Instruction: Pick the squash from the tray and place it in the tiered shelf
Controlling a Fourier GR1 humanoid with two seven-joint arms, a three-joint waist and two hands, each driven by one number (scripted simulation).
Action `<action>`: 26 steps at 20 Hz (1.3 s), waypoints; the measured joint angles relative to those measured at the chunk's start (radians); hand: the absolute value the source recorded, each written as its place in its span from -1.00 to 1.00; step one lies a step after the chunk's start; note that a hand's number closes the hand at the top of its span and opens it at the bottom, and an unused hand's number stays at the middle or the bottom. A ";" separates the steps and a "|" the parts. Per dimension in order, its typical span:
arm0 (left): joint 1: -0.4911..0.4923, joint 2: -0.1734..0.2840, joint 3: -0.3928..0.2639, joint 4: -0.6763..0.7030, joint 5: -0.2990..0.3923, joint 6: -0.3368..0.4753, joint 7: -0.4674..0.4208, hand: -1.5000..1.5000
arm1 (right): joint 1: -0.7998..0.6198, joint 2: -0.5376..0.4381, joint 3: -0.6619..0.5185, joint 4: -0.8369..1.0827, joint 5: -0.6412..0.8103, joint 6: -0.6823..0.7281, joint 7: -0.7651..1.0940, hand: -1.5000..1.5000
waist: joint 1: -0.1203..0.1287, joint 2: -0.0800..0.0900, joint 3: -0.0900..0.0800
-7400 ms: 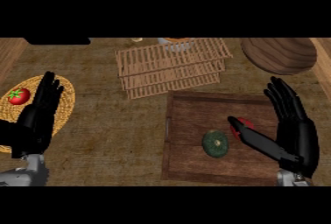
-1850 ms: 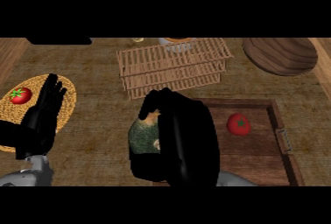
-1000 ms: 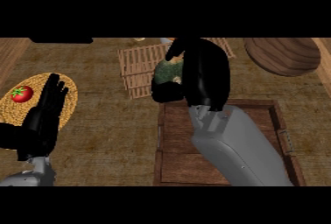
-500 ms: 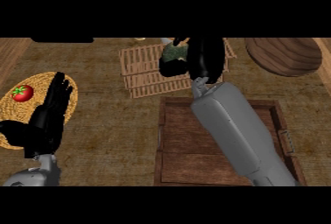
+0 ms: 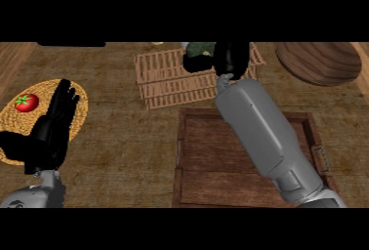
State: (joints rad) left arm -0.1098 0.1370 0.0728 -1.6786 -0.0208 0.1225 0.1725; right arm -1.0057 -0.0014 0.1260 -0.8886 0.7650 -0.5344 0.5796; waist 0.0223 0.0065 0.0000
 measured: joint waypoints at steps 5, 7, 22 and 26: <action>-0.005 0.001 0.002 0.008 0.000 -0.008 -0.006 0.00 | -0.057 0.000 -0.006 0.159 -0.128 -0.055 -0.085 -1.00 | 0.009 0.001 0.000; -0.006 0.002 0.008 0.011 0.003 -0.009 -0.013 0.00 | -0.081 -0.001 -0.027 0.211 -0.166 -0.056 -0.137 -1.00 | 0.008 0.001 0.000; 0.025 0.009 0.031 -0.003 0.008 -0.018 -0.006 0.00 | -0.072 -0.055 -0.137 0.058 -0.326 -0.068 -0.258 -1.00 | -0.022 -0.009 0.000; 0.034 0.011 0.040 -0.008 0.009 -0.017 -0.001 0.00 | -0.018 -0.118 -0.156 -0.067 -0.325 -0.052 -0.154 -1.00 | -0.035 -0.014 0.000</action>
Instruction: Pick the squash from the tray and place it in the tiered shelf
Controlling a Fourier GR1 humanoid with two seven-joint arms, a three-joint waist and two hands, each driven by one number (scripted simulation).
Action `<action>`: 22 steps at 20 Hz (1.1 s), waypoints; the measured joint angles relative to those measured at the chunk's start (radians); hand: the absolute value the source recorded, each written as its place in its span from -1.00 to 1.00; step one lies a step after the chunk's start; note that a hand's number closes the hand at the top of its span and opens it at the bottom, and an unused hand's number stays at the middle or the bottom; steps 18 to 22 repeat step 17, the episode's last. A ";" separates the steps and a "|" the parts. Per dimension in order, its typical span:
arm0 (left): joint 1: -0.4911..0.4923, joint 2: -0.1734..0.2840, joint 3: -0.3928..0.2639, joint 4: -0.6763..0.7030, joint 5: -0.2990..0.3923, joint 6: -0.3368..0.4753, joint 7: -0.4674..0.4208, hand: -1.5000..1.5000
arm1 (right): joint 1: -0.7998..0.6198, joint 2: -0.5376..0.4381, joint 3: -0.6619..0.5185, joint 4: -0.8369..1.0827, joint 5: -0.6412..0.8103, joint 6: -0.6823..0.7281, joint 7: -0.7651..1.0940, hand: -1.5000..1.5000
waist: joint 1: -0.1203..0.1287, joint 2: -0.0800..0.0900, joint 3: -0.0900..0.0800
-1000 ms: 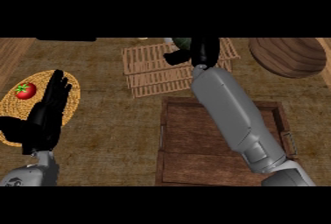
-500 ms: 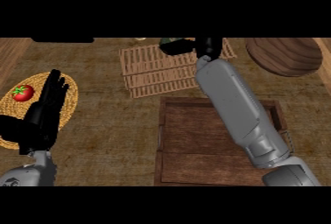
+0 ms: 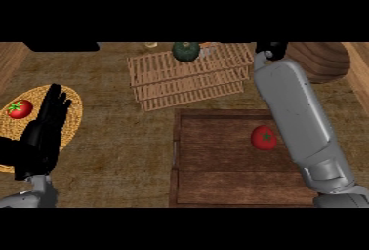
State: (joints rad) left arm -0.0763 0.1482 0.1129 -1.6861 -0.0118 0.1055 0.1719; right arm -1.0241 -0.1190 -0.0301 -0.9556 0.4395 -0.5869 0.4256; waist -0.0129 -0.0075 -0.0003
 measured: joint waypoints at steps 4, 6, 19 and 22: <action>-0.002 0.000 0.012 0.013 0.006 0.001 -0.006 0.00 | 0.119 -0.075 -0.014 -0.176 -0.013 0.056 0.099 -1.00 | -0.012 -0.003 0.000; 0.005 -0.003 0.009 -0.001 0.004 0.002 -0.003 0.00 | 0.187 -0.119 -0.030 -0.273 -0.037 0.098 0.129 -1.00 | -0.012 -0.002 0.000; -0.001 -0.017 -0.008 -0.004 -0.018 0.006 -0.007 0.00 | 0.553 -0.286 -0.176 -0.708 -0.258 0.342 0.133 -1.00 | 0.001 0.004 0.000; -0.001 -0.017 -0.008 -0.004 -0.018 0.006 -0.007 0.00 | 0.553 -0.286 -0.176 -0.708 -0.258 0.342 0.133 -1.00 | 0.001 0.004 0.000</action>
